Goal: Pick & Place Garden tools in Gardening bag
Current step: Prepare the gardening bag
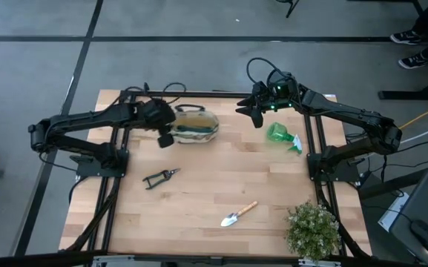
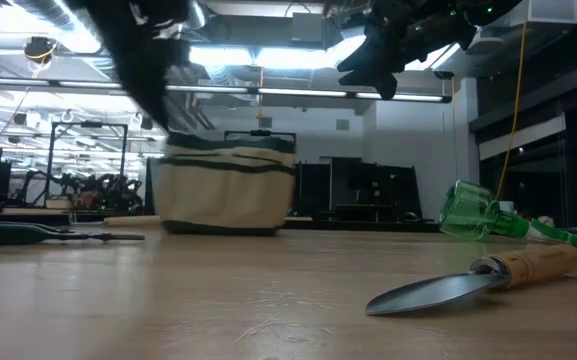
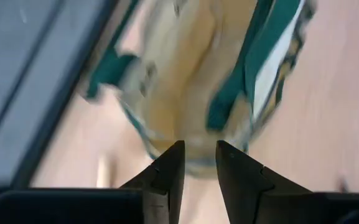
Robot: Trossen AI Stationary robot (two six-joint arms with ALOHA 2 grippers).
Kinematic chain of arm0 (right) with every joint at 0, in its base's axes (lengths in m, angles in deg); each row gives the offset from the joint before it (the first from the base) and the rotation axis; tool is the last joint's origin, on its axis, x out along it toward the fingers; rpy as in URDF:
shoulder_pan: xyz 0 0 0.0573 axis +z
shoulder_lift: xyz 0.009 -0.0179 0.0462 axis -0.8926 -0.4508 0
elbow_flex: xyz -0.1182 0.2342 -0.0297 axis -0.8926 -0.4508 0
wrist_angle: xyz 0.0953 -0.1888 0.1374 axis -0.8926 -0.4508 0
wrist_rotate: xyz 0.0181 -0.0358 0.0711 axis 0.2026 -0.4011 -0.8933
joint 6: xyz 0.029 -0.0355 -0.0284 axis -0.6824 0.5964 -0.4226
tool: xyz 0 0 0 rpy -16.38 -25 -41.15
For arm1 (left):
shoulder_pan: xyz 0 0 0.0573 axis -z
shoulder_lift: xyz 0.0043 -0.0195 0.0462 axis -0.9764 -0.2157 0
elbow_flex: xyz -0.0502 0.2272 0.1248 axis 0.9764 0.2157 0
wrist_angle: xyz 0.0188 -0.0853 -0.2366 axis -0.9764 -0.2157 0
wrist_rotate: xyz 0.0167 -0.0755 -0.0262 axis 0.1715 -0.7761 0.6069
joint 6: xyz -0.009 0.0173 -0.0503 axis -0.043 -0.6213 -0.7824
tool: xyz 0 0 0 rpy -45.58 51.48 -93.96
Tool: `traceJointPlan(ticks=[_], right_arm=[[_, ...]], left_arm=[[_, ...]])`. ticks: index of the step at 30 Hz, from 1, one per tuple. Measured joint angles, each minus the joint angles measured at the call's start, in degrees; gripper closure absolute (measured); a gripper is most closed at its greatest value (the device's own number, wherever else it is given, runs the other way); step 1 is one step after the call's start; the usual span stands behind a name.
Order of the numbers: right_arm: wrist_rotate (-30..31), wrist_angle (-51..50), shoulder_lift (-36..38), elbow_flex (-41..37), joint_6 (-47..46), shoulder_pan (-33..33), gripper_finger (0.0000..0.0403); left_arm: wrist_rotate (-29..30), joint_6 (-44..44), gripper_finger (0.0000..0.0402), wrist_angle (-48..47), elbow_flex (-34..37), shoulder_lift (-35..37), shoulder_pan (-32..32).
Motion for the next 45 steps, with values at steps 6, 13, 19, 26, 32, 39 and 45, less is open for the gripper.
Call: traceJointPlan(ticks=[6, 13, 19, 26, 32, 39, 45], right_arm=[[-0.04, -0.02, 0.00, 0.00, 0.00, 0.00, 0.0242], [-0.16, -1.65, -0.02, 0.00, -0.43, 0.00, 0.0242], [-0.17, -2.80, -0.02, 0.00, -0.44, 0.00, 0.0242], [-0.15, -2.80, -0.02, 0.00, -0.44, 0.00, 0.0242], [-0.13, -2.78, -0.02, 0.00, -0.17, 0.00, 0.0243], [-0.13, -2.80, -0.02, 0.00, 0.00, 0.00, 0.0243], [-0.11, -3.57, -0.02, 0.00, 0.00, 0.00, 0.0243]], left_arm=[[-1.05, 1.81, 0.0316, 13.57, -0.02, -6.59, -1.28], [-1.20, 0.37, 0.0316, 19.66, -7.51, -9.90, -2.40], [-3.78, 2.27, 0.0316, 7.87, -14.75, -5.47, -2.40], [-3.67, -6.78, 0.0316, -14.45, -15.37, -1.99, -2.40], [-3.75, -10.14, 0.0316, -20.71, -9.63, -2.01, -2.23], [-6.79, -10.00, 0.0316, -6.75, 4.44, -2.08, -2.29], [-6.96, -10.21, 0.0316, 10.74, 13.92, -2.10, -2.29]])
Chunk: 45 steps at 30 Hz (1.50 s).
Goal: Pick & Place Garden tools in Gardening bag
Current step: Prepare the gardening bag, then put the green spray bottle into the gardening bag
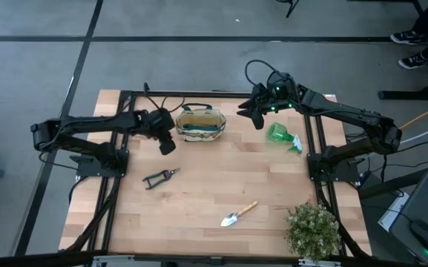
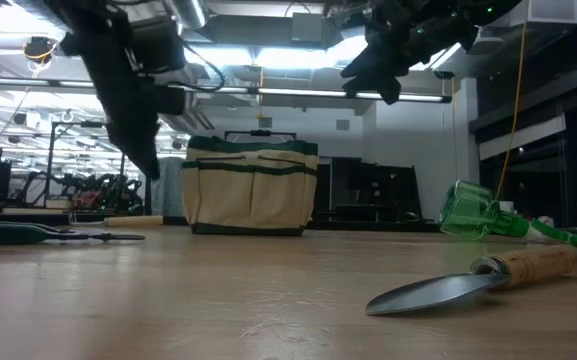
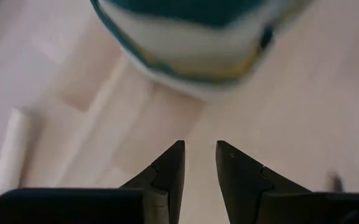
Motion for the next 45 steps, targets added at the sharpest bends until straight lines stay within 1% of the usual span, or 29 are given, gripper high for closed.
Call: traceJointPlan(ticks=[3, 5, 11, 14, 16, 18, 21, 23, 27, 30, 33, 37, 41, 45], right_arm=[[0.11, -0.62, 0.00, 0.00, 0.00, 0.00, 0.0243], [0.11, -0.93, 0.00, 0.00, 0.00, -0.01, 0.0243], [0.11, -1.11, 0.00, 0.00, 0.00, 0.00, 0.0243], [0.11, -1.13, 0.00, 0.00, 0.00, 0.00, 0.0243], [0.09, -1.15, 0.00, 0.00, -0.02, -0.02, 0.0243], [0.08, -1.74, 0.00, 0.00, -0.65, 0.00, 0.0243], [0.06, -3.11, 0.00, 0.00, -2.01, -0.02, 0.0243], [0.05, -3.97, 0.00, 0.00, -2.07, -0.02, 0.0243], [-0.01, -4.62, 0.00, 0.00, -2.14, 0.00, 0.0242], [-0.07, -4.55, 0.00, 0.00, -1.58, 0.00, 0.0242], [-0.05, -4.13, 0.00, 0.00, 2.35, 0.00, 0.0242], [-0.05, -3.80, 0.00, 0.00, 2.89, 0.00, 0.0242], [-0.05, -3.57, 0.00, 0.00, 2.37, 0.00, 0.0242], [-0.05, -3.61, 0.00, 0.00, 2.38, -0.02, 0.0242]], left_arm=[[3.29, 0.16, 0.0316, 8.92, 2.26, -0.03, -0.01], [3.90, 1.20, 0.0316, 14.84, 2.95, -0.51, -0.08], [2.14, 2.37, 0.0316, 31.18, 2.91, -5.58, -2.27], [0.03, 0.66, 0.0316, 37.01, 2.52, -8.44, -3.87], [-1.69, -1.09, 0.0316, 36.87, 1.23, -9.09, -4.88], [-4.65, -1.80, 0.0316, 35.96, -0.52, -8.66, -5.73], [-9.73, -0.34, 0.0316, 31.24, -3.16, -6.31, -6.65], [-11.03, 1.12, 0.0316, 27.44, -4.71, -3.91, -6.72], [-10.86, 1.44, 0.0316, 22.26, -6.05, 1.81, -6.71], [-10.57, 1.48, 0.0316, 20.47, -6.06, 7.19, -6.71], [-8.46, 1.66, 0.0316, 17.33, -6.07, 12.78, -6.71], [-5.60, 3.45, 0.0316, 13.18, -6.07, 19.39, -6.71], [-5.44, 4.70, 0.0316, 13.08, -6.07, 23.66, -6.71], [-5.46, 3.26, 0.0316, 13.20, -6.07, 26.02, -6.73]])
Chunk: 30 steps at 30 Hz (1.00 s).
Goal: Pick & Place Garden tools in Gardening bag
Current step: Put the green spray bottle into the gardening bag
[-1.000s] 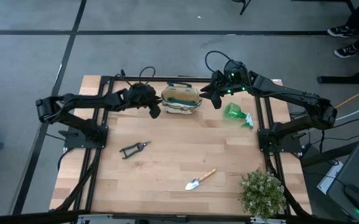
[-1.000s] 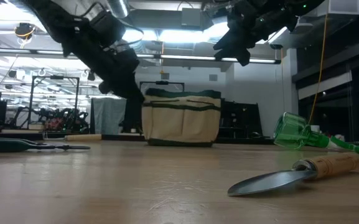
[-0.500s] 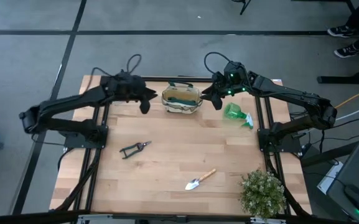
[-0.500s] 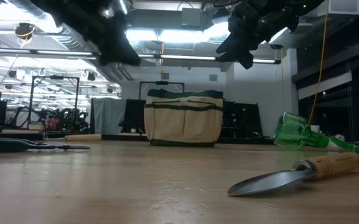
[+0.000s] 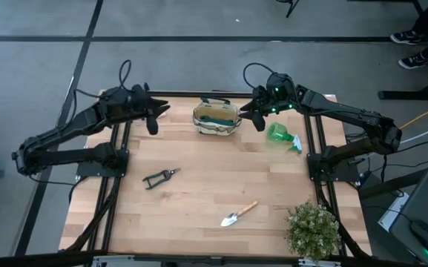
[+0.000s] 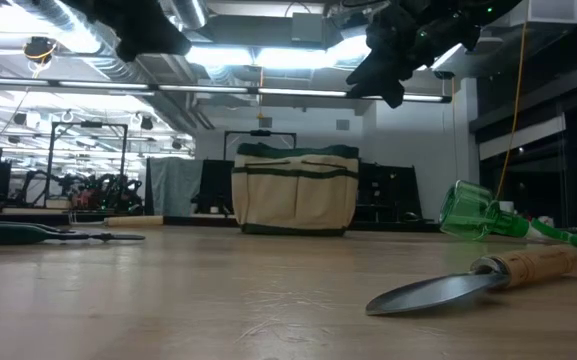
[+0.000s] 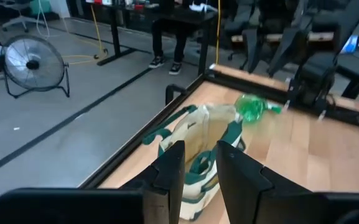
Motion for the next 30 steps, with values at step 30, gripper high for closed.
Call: traceJointPlan(ticks=[30], right_arm=[[-7.92, 2.52, 0.02, -0.02, -14.98, 4.67, 0.0240]], left_arm=[[-0.25, -2.23, 0.0315, 0.19, 0.00, 0.65, 0.02]])
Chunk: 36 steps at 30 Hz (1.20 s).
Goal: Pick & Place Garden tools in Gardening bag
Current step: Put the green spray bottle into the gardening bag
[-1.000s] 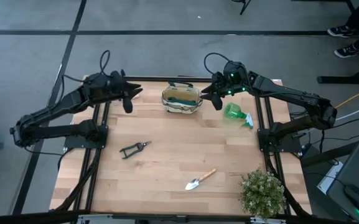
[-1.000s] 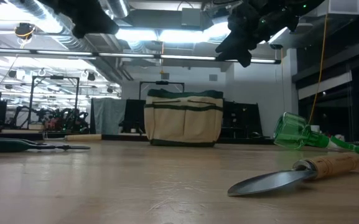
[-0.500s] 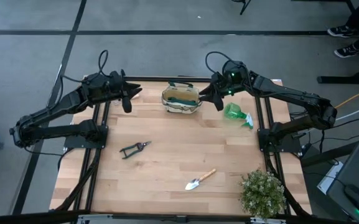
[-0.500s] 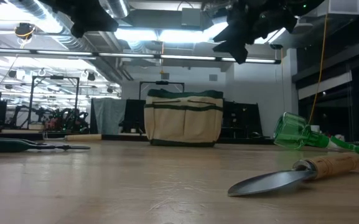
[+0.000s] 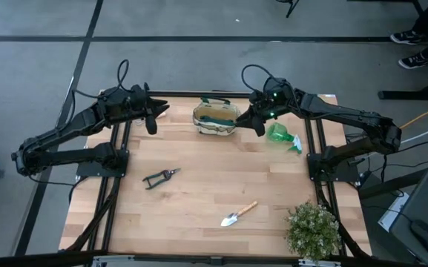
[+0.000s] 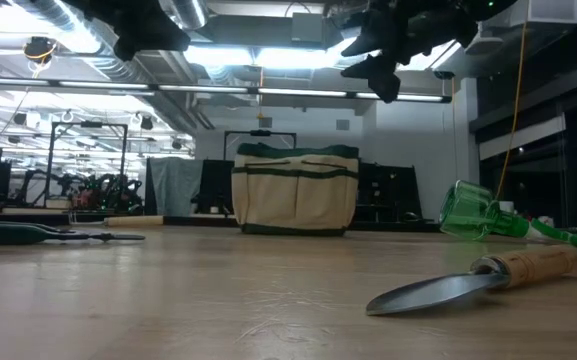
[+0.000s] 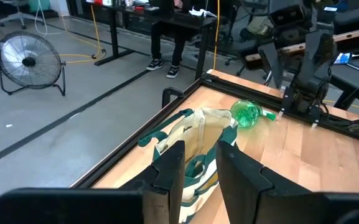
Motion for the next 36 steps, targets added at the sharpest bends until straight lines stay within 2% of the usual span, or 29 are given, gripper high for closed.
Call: traceJointPlan(ticks=[8, 12, 17, 20, 23, 30, 33, 36], right_arm=[[-2.26, -7.93, 0.22, 0.45, -5.46, 2.07, 0.0240], [-9.41, -13.49, 0.22, 2.49, -6.42, 2.13, 0.0240], [-23.41, -23.66, 0.33, 3.34, -10.16, 2.13, 0.0240], [-26.44, -32.96, 0.35, 3.34, -10.62, 2.63, 0.0240], [-24.86, -44.17, 0.35, 3.34, -10.04, 3.44, 0.0240], [-15.12, -69.16, 0.35, 3.34, -8.19, 6.18, 0.0240], [-9.63, -73.89, 0.35, 3.34, -8.85, 7.40, 0.0240], [-2.87, -73.57, 0.37, 3.34, -10.02, 8.59, 0.0240]], left_arm=[[-0.01, 0.00, 0.0316, 0.00, 0.00, 0.00, 0.00], [-0.01, 0.00, 0.0316, -0.02, 0.00, 0.00, 0.00], [-0.02, -0.01, 0.0316, -0.02, 0.00, 0.00, 0.00], [-0.02, 0.00, 0.0315, -0.02, 0.00, 0.00, 0.00], [-0.03, 0.00, 0.0315, 0.00, 0.00, 0.00, 0.00], [-0.03, 0.00, 0.0315, -0.01, 0.00, 0.00, 0.00], [-0.03, -0.01, 0.0315, -0.02, 0.00, 0.00, 0.00], [-0.03, 0.00, 0.0315, -0.02, 0.00, 0.00, 0.00]])
